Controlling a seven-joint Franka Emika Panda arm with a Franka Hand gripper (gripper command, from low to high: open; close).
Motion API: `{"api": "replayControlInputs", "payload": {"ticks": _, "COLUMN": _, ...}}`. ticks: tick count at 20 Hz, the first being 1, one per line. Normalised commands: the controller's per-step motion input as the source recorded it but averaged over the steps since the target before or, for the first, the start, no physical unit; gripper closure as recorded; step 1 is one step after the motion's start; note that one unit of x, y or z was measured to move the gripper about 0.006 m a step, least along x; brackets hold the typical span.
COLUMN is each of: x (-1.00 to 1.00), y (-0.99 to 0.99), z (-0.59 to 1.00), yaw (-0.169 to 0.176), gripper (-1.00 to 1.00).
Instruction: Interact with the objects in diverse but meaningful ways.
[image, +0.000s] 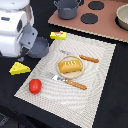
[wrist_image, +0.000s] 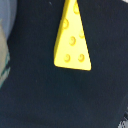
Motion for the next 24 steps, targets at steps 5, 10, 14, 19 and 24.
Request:
{"api": "replayControlInputs", "payload": {"ticks": 5, "x": -0.07, "y": -0.42, "z": -0.32, "yaw": -0.051, "gripper": -1.00}}
{"api": "replayControlInputs", "payload": {"ticks": 10, "x": -0.03, "y": -0.30, "z": -0.28, "yaw": -0.034, "gripper": -1.00}}
{"api": "replayControlInputs", "payload": {"ticks": 14, "x": 0.00, "y": -0.02, "z": -0.25, "yaw": -0.004, "gripper": -1.00}}
{"api": "replayControlInputs", "payload": {"ticks": 19, "x": 0.00, "y": 0.01, "z": -0.24, "yaw": 0.000, "gripper": -1.00}}
{"api": "replayControlInputs", "payload": {"ticks": 24, "x": -0.02, "y": -0.03, "z": -0.26, "yaw": 0.000, "gripper": -1.00}}
